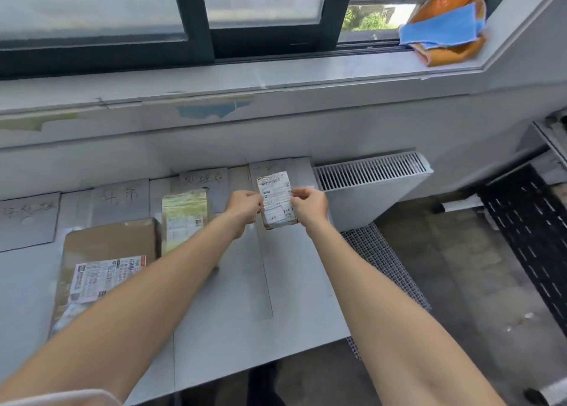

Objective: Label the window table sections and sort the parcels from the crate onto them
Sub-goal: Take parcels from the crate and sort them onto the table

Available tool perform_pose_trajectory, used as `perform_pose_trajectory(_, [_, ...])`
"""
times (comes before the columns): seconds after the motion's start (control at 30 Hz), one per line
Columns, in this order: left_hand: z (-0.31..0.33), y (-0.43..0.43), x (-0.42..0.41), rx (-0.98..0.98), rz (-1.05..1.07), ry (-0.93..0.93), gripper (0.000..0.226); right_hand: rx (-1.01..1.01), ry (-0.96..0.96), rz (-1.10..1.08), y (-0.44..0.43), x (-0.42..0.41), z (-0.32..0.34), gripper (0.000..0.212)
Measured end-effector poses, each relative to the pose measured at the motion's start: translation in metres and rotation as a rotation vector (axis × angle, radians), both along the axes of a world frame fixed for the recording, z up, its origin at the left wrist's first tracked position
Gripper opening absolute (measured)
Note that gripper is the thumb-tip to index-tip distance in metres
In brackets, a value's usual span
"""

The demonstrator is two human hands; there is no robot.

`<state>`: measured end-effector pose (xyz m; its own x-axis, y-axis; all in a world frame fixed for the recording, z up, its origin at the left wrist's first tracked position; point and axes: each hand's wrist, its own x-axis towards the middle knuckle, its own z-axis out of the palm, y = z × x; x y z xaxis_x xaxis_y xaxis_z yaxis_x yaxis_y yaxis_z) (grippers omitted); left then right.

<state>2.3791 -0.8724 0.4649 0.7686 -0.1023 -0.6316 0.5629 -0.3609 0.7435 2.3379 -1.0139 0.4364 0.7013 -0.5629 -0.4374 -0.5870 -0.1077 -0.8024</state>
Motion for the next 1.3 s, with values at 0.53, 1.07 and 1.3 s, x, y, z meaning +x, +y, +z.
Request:
perform_pose_trajectory(0.53, [-0.031, -0.022, -0.004, 0.152, -0.123, 0.037, 0.016, -0.014, 0.182, 0.059, -0.007, -0.002, -0.044, 0.026])
perform_pose_trajectory(1.07, [0.029, 0.051, 0.034, 0.58, -0.293, -0.42, 0.056, -0.451, -0.04, 0.372, 0.058, 0.039, 0.033, 0.045])
perform_pose_trajectory(1.3, [0.07, 0.2, 0.057, 0.94, -0.332, -0.661, 0.063, -0.807, -0.195, 0.767, 0.179, 0.061, 0.087, 0.057])
